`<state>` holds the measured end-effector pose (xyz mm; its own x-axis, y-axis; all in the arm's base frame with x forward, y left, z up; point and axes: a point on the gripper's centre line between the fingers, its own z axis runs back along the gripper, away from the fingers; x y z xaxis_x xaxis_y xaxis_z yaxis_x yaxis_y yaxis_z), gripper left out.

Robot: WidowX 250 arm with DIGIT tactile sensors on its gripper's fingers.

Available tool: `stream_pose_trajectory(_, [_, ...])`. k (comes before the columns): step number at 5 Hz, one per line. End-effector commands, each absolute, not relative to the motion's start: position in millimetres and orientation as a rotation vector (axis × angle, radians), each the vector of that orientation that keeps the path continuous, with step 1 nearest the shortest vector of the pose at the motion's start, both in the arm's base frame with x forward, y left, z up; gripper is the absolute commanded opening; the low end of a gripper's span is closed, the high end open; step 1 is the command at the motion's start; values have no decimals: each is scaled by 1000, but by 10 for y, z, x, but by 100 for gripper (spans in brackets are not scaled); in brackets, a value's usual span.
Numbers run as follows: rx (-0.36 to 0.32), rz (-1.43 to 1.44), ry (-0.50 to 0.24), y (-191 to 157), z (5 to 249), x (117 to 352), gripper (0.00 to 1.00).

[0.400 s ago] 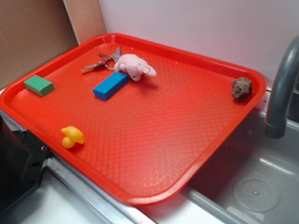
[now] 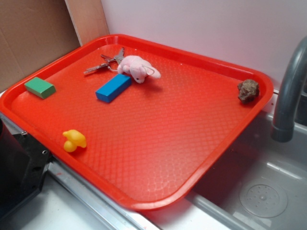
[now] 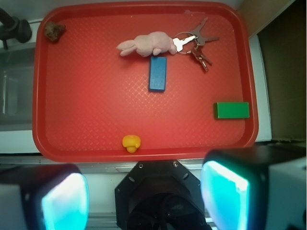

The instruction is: Grab the green block.

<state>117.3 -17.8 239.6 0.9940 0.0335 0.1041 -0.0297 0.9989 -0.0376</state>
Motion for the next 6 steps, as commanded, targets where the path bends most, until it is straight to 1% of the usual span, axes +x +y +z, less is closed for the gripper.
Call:
stream_pose_trajectory(1, [-38, 32, -119, -180, 2433, 1187, 100])
stream_pose_trajectory(3, [-38, 32, -119, -180, 2433, 1187, 100])
stream_pose_trajectory(4, [10, 279, -87, 271, 2116, 1381, 100])
stream_pose_trajectory(5, [81, 526, -81, 566, 1777, 1446, 100])
stream_pose_trajectory(6, [108, 747, -112, 835, 1537, 1442, 100])
